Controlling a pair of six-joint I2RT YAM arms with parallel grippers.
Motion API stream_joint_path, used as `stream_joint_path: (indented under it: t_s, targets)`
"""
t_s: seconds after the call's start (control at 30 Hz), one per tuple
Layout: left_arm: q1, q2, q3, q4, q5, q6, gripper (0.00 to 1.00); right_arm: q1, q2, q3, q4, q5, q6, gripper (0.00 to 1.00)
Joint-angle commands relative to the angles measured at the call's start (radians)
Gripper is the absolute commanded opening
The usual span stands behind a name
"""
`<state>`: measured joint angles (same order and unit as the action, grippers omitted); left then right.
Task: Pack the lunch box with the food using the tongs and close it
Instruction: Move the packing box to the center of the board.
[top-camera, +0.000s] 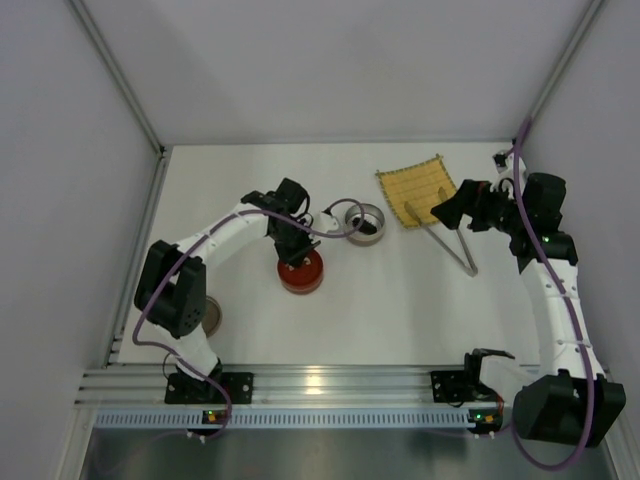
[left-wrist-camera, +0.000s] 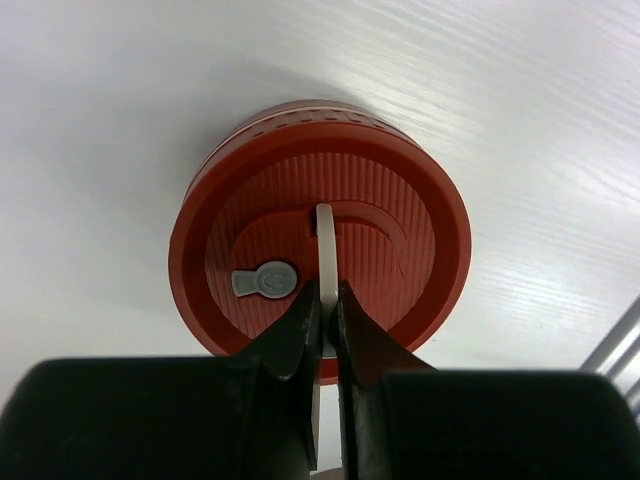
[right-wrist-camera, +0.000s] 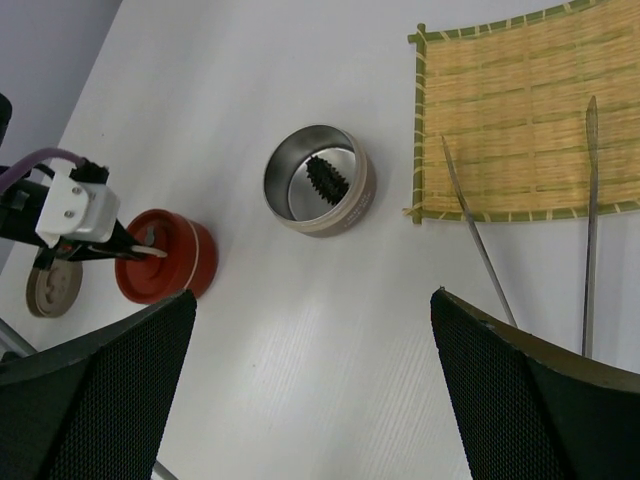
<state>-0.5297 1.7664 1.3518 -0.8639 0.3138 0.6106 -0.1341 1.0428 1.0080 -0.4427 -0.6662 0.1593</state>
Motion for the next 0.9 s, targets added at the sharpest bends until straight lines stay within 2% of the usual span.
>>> stream_joint_path:
  t_s: [0.0,0.13,0.2,0.23,0.3,0.7,0.87]
  targets:
    - [-0.045,-0.020,-0.123,-0.149,0.077,0.064,0.00,-0.019,-0.001,0.038,-0.014,-0.026,-0.017,1.00]
    - [-0.171,-0.117,-0.224,-0.127,0.038,0.060,0.00,-0.024,-0.007,0.044,-0.022,-0.019,-0.018,0.99]
    - [-0.306,-0.165,-0.284,-0.090,0.007,0.032,0.00,-0.027,-0.012,0.047,-0.031,-0.016,-0.021,0.99]
    - [-0.306,-0.176,-0.299,-0.090,-0.007,0.032,0.00,-0.028,-0.010,0.049,-0.034,-0.016,-0.024,0.99]
    - [-0.378,-0.188,-0.329,-0.063,-0.041,0.002,0.00,-0.030,-0.013,0.053,-0.044,-0.016,-0.029,0.99]
    - [-0.403,-0.182,-0.329,0.022,-0.099,-0.121,0.00,-0.041,-0.026,0.046,-0.062,-0.006,-0.044,0.99]
    - [-0.411,-0.251,-0.332,0.031,-0.094,-0.115,0.32,-0.042,-0.020,0.047,-0.059,-0.006,-0.044,0.99]
